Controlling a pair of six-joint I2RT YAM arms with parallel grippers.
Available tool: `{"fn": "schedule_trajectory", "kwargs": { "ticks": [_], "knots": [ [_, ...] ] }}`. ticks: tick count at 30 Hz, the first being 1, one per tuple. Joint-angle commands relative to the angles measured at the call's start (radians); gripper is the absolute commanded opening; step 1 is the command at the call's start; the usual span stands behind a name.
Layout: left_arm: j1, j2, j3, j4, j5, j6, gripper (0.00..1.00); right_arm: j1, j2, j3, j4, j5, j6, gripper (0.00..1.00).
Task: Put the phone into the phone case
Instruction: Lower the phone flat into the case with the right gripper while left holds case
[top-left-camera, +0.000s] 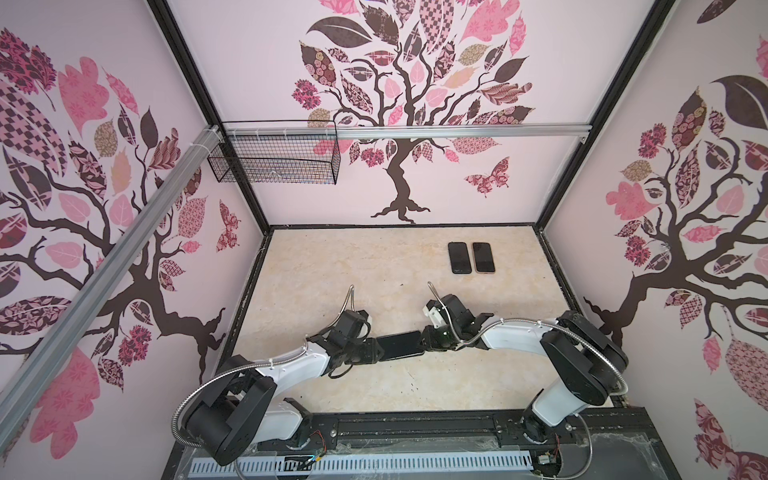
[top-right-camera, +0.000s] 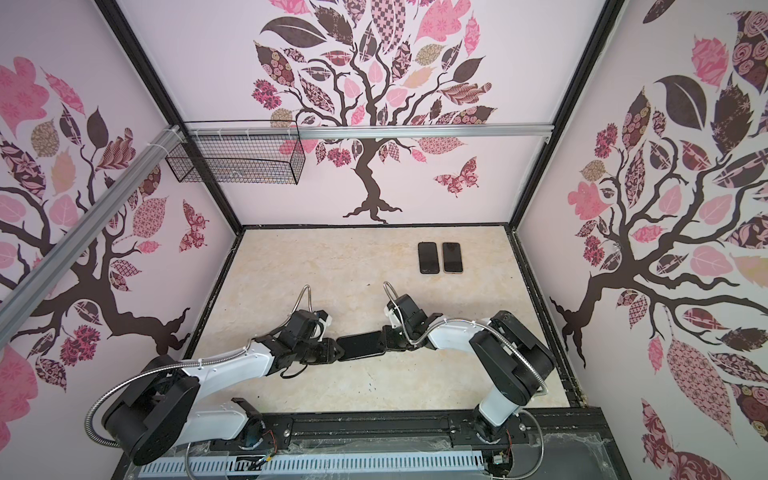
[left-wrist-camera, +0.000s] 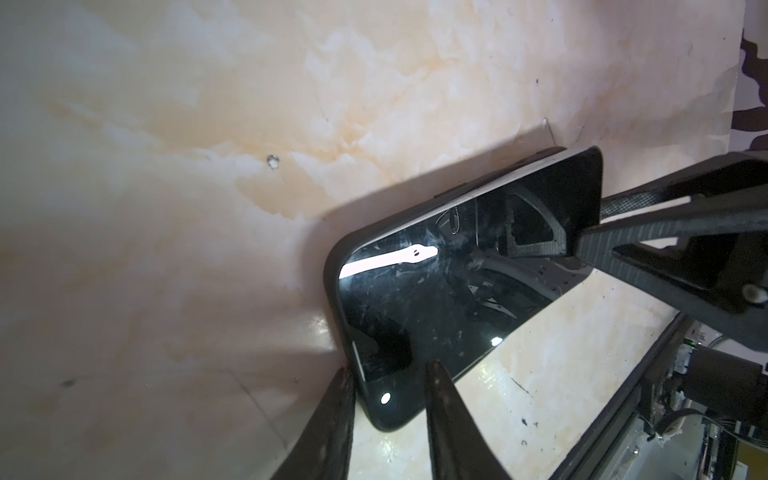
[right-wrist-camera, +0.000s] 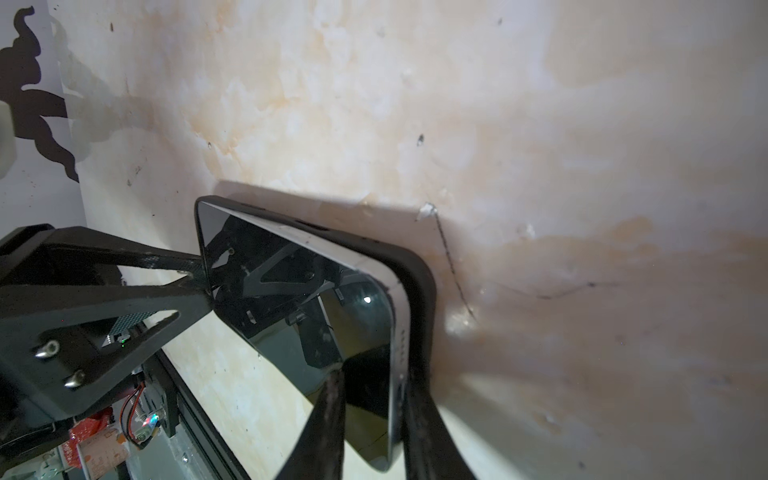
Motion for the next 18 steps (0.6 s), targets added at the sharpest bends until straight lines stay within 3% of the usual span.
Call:
{"fn": "schedule_trajectory", "kwargs": {
  "ticks": [1,9,18],
  "knots": [
    [-0.014,0.024,-0.021,-0.017,-0.01,0.016,0.3,0.057,0.009,0.037,-0.047,0.052,-0.058,0.26],
    [-0.012,0.018,-0.019,-0.038,-0.029,0.026,0.28,0.057,-0.045,0.085,-0.184,0.178,-0.119,0.36],
    [-0.014,0.016,-0.019,-0.047,-0.034,0.034,0.26,0.059,-0.085,0.102,-0.262,0.234,-0.151,0.41]
  ]
}}
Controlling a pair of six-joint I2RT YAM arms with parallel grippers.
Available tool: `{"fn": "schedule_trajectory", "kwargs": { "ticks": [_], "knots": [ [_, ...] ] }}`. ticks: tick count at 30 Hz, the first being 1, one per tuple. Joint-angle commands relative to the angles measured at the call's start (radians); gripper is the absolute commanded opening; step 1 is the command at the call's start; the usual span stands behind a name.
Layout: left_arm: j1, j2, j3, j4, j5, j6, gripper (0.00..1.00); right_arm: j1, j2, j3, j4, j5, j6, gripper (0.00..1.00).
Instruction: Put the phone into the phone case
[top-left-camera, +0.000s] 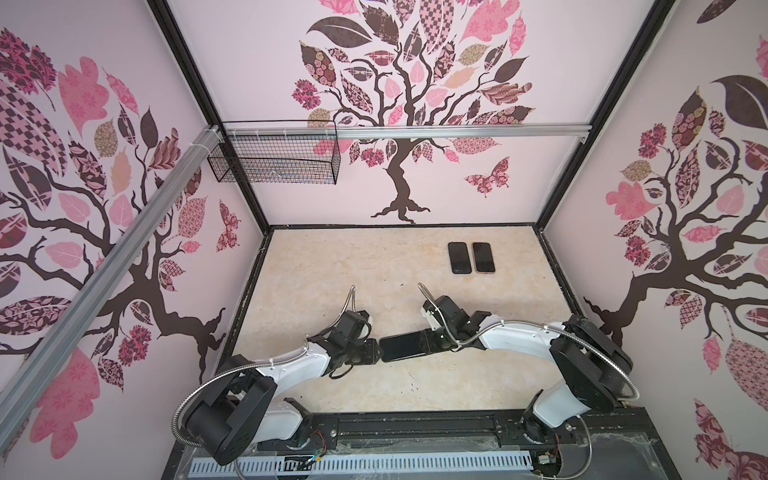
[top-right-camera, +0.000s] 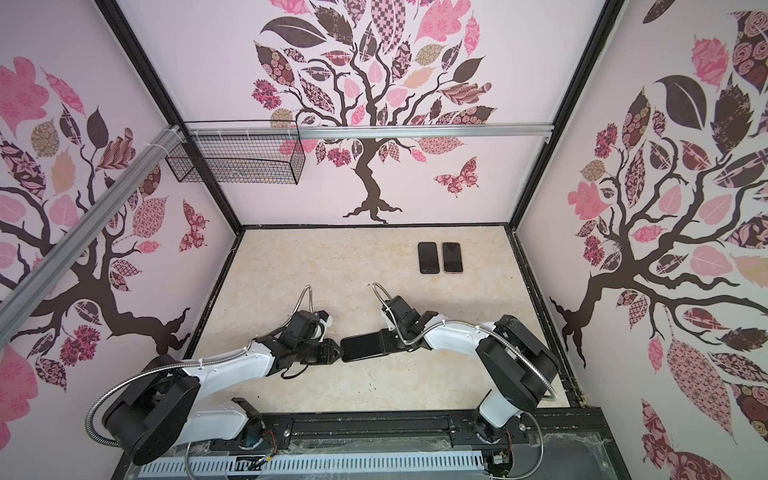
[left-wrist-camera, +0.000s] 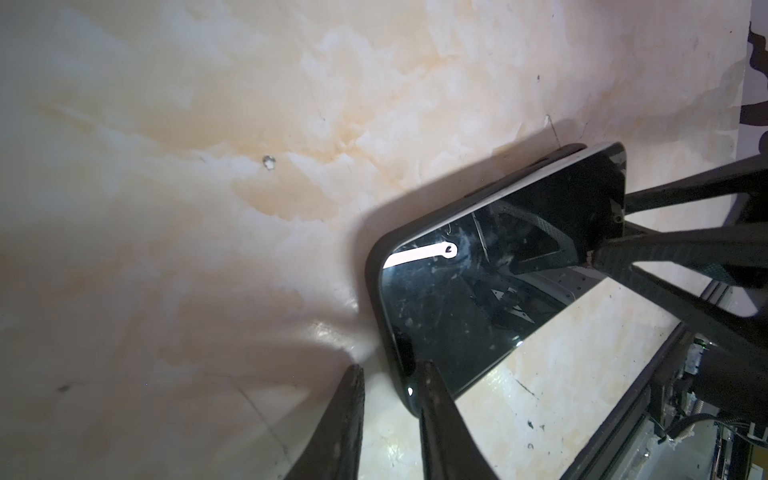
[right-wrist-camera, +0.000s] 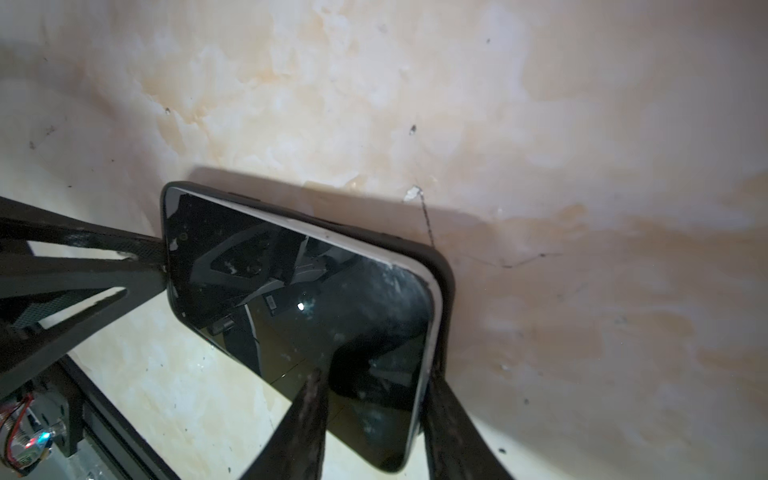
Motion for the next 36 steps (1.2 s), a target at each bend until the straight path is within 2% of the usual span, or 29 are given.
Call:
{"fn": "schedule_trajectory", "kwargs": {
  "ticks": [1,8,14,19,24,30,36],
  "knots": [
    [-0.006,0.018,-0.019,-0.044,-0.02,0.021,0.26,0.004,-0.044,0.038,-0.07,0.054,-0.037,0.42],
    [-0.005,0.019,-0.02,-0.044,-0.015,0.019,0.25,0.004,-0.07,0.038,-0.094,0.063,-0.043,0.44],
    [-0.006,0.01,-0.018,-0.045,-0.008,0.017,0.25,0.004,-0.134,0.053,-0.1,0.02,-0.032,0.47],
    [-0.005,-0.006,-0.015,-0.045,-0.002,0.012,0.25,0.004,-0.164,0.07,-0.142,0.062,-0.037,0.48],
    [-0.005,-0.017,-0.014,-0.039,0.026,0.01,0.27,0.003,-0.138,0.068,-0.194,0.117,-0.053,0.42],
    [-0.005,-0.01,-0.017,-0.01,0.073,0.006,0.31,0.003,-0.125,0.03,-0.187,0.114,-0.055,0.35],
    [-0.006,0.01,-0.017,0.019,0.089,-0.004,0.31,0.003,-0.09,-0.003,-0.145,0.064,-0.057,0.34]
  ]
}}
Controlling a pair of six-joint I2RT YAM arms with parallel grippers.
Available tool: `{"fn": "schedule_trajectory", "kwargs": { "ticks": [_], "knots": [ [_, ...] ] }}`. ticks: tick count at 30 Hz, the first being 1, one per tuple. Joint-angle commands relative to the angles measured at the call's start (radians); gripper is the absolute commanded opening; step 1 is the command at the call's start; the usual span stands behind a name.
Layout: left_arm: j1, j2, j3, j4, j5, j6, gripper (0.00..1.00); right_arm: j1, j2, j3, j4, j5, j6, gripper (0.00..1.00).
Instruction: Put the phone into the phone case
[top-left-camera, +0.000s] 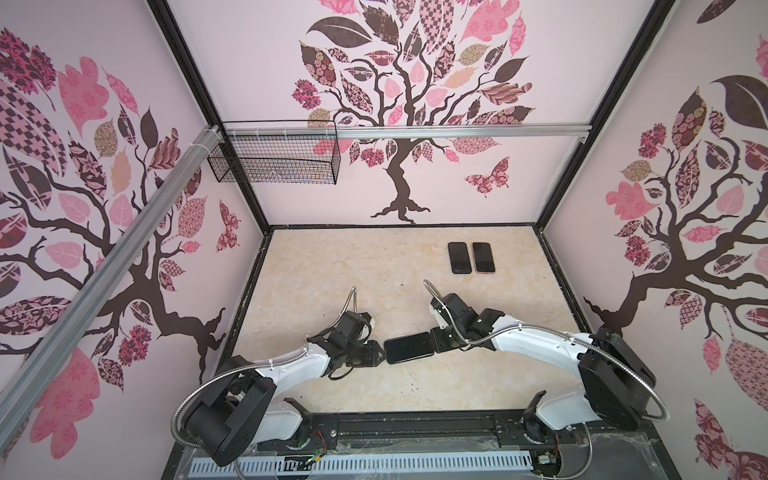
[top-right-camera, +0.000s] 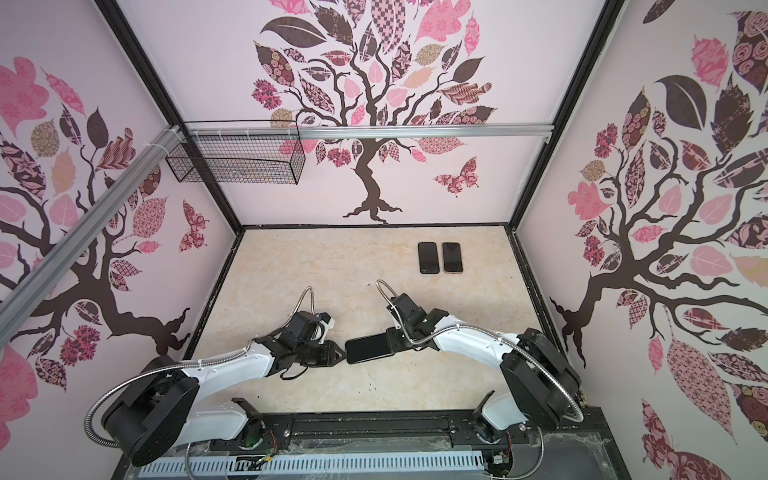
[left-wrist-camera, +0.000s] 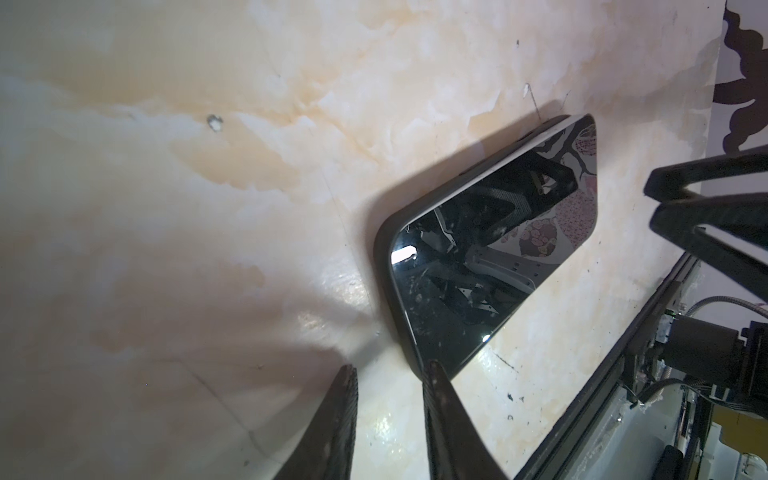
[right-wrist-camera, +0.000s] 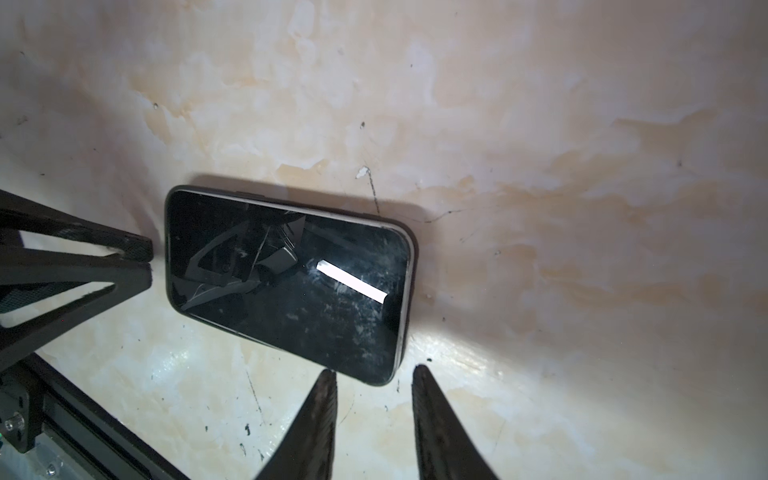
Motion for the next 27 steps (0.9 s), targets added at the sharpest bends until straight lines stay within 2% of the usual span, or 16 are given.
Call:
{"fn": "schedule_trajectory", "kwargs": {
  "ticks": [1,10,15,27],
  "knots": [
    [-0.004,0.017,-0.012,0.029,0.015,-0.004,0.31,0.002,0.042,-0.012,0.025,-0.037,-0.01,0.34],
    [-0.004,0.047,0.006,0.042,0.011,-0.029,0.29,0.003,0.079,-0.049,0.118,-0.109,0.003,0.34],
    [-0.004,0.053,0.013,0.039,0.01,-0.04,0.24,0.003,0.106,-0.057,0.165,-0.171,0.015,0.33],
    [-0.003,0.041,0.018,-0.023,-0.066,-0.024,0.21,0.003,0.061,-0.082,0.198,-0.267,0.043,0.31]
  ]
}}
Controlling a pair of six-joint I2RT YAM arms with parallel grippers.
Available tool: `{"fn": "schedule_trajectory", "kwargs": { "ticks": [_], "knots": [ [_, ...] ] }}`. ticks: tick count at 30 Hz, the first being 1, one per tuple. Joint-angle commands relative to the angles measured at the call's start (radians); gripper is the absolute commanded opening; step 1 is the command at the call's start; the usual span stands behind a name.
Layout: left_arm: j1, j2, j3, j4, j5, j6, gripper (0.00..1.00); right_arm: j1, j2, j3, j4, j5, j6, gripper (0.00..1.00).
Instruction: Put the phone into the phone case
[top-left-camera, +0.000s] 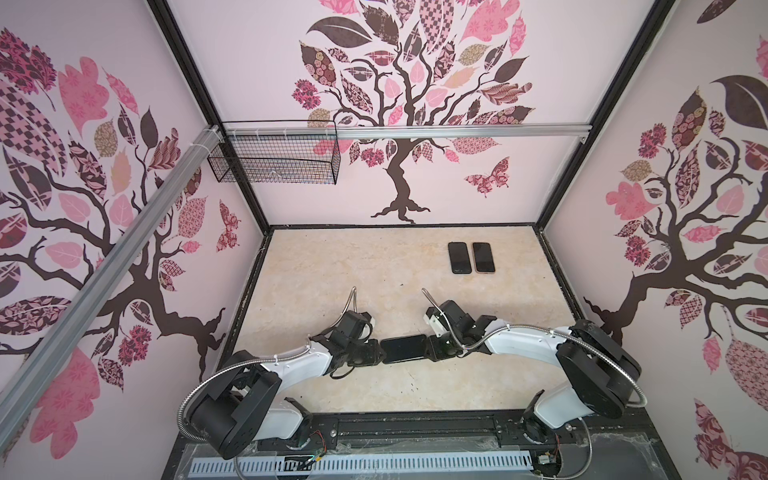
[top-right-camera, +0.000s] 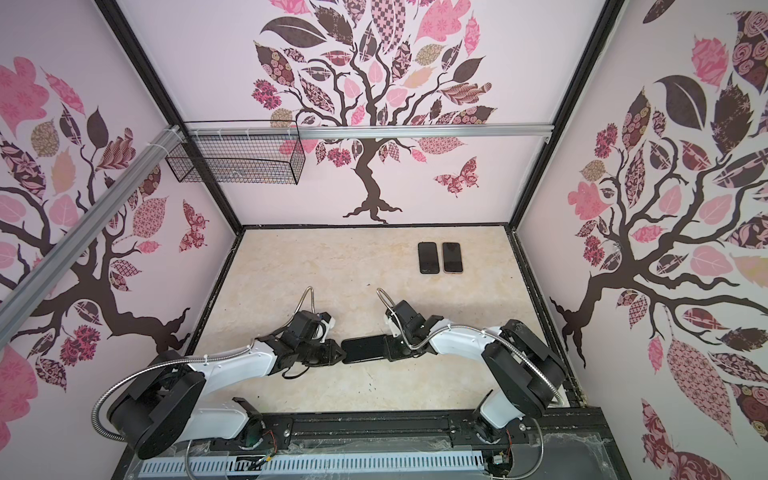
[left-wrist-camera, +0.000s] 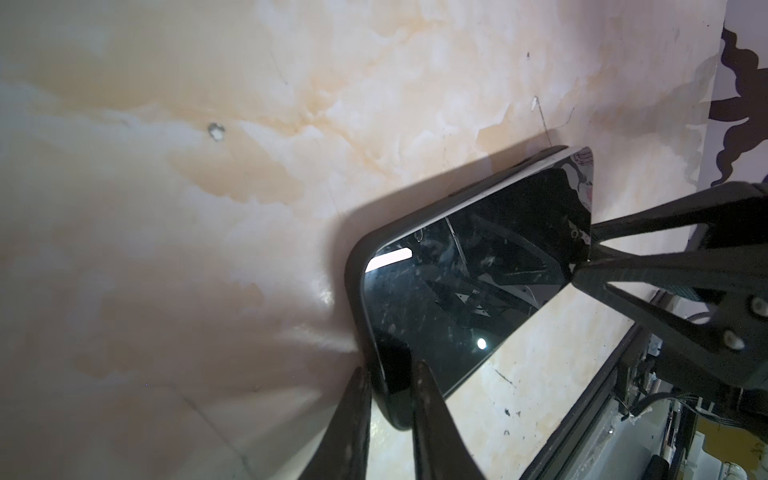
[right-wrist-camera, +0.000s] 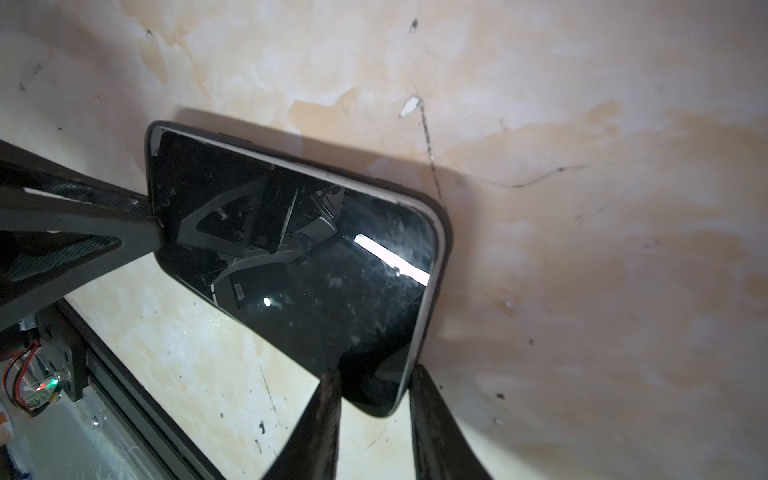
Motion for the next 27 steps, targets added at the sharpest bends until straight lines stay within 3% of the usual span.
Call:
{"fn": "schedule_trajectory", "kwargs": {
  "ticks": [1,9,27],
  "knots": [
    [-0.004,0.003,0.013,-0.054,-0.058,0.016,0.22,0.006,-0.026,-0.003,0.03,-0.071,0.016,0.31],
    [-0.004,0.007,0.018,-0.067,-0.074,0.028,0.22,0.006,-0.025,0.017,-0.062,0.052,-0.009,0.28],
    [-0.004,0.053,0.024,-0.036,-0.056,0.034,0.21,0.009,0.061,0.03,-0.057,0.033,-0.024,0.18]
  ]
}}
